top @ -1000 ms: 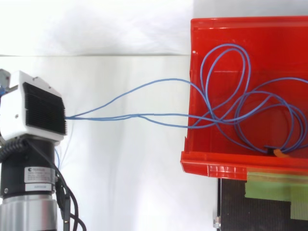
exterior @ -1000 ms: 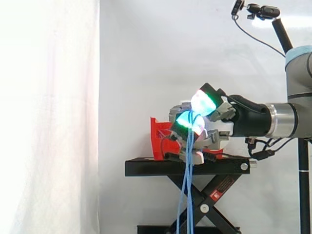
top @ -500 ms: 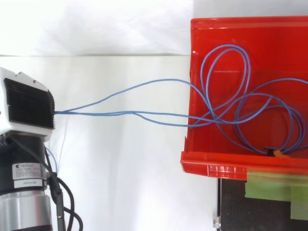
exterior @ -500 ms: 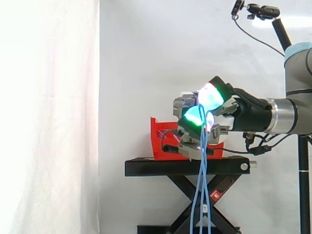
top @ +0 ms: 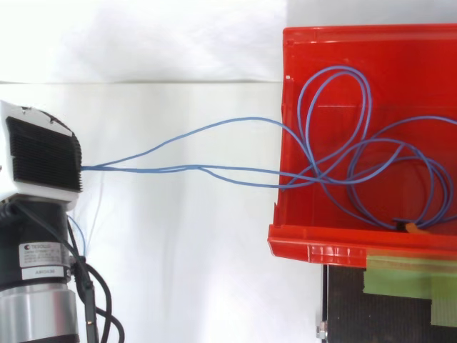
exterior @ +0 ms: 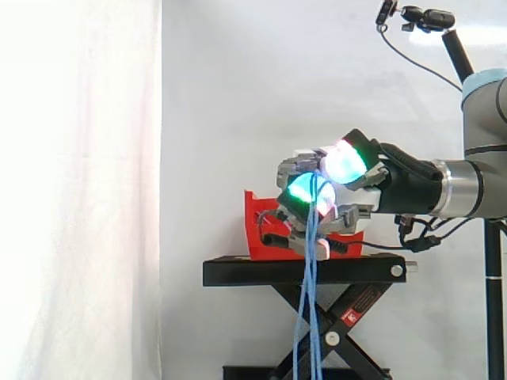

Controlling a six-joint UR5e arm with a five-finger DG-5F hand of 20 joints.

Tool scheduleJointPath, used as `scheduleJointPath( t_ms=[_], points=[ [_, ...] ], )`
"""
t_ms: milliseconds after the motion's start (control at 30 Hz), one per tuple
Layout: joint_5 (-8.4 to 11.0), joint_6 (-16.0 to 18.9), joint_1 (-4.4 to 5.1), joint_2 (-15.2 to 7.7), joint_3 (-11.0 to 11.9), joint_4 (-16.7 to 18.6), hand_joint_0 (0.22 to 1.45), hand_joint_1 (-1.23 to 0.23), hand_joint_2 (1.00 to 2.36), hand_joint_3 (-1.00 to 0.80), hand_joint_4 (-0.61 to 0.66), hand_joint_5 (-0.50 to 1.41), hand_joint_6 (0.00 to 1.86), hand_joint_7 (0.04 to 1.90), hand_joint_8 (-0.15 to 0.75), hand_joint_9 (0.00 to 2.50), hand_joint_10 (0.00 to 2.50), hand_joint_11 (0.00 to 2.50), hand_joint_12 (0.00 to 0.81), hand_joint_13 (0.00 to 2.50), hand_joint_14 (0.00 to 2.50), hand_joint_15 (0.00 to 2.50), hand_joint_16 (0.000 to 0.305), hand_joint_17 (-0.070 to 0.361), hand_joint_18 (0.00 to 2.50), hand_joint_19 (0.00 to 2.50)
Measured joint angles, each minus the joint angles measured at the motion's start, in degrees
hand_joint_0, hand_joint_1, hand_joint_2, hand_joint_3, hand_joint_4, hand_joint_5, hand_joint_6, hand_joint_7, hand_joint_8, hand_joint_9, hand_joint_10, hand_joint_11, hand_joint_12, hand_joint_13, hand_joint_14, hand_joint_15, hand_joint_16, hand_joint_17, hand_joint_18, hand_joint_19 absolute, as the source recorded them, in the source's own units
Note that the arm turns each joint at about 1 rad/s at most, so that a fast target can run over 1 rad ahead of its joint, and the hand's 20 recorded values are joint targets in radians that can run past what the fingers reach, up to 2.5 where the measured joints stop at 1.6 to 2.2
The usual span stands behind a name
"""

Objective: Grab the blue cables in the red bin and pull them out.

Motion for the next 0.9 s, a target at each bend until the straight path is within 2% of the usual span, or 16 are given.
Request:
scheduleJointPath(
  t_ms=[100,267,533,700,900],
  points=[
    [-0.05,0.0,0.01,0.0,0.0,0.0,0.72,-0.8,1.0,-1.0,-0.01,0.55,0.49,0.57,0.237,0.97,0.32,1.49,0.325,1.08,1.33,1.21,0.048,0.108,0.93,1.06],
    [-0.08,0.0,0.03,0.0,0.0,0.0,0.69,-0.72,1.0,-1.0,0.01,0.56,0.47,0.57,0.245,0.97,0.32,1.46,0.329,1.09,1.31,1.2,0.05,0.112,0.93,1.05],
    [-0.09,0.0,0.11,0.0,0.0,0.0,0.65,-0.61,1.0,-1.0,0.07,0.72,0.3,0.68,0.274,1.01,0.26,1.5,0.353,1.11,1.3,1.18,0.054,0.121,0.94,1.05],
    [-0.09,0.0,0.13,0.0,0.0,0.0,0.65,-0.61,1.0,-1.0,0.08,0.79,0.25,0.72,0.278,1.04,0.23,1.51,0.353,1.13,1.27,1.2,0.054,0.121,0.95,1.04],
    [-0.04,0.0,0.13,0.0,0.0,0.0,0.67,-0.67,1.0,-1.0,0.06,0.81,0.31,0.73,0.264,1.05,0.21,1.55,0.343,1.13,1.23,1.21,0.052,0.117,0.95,1.05]
  ],
)
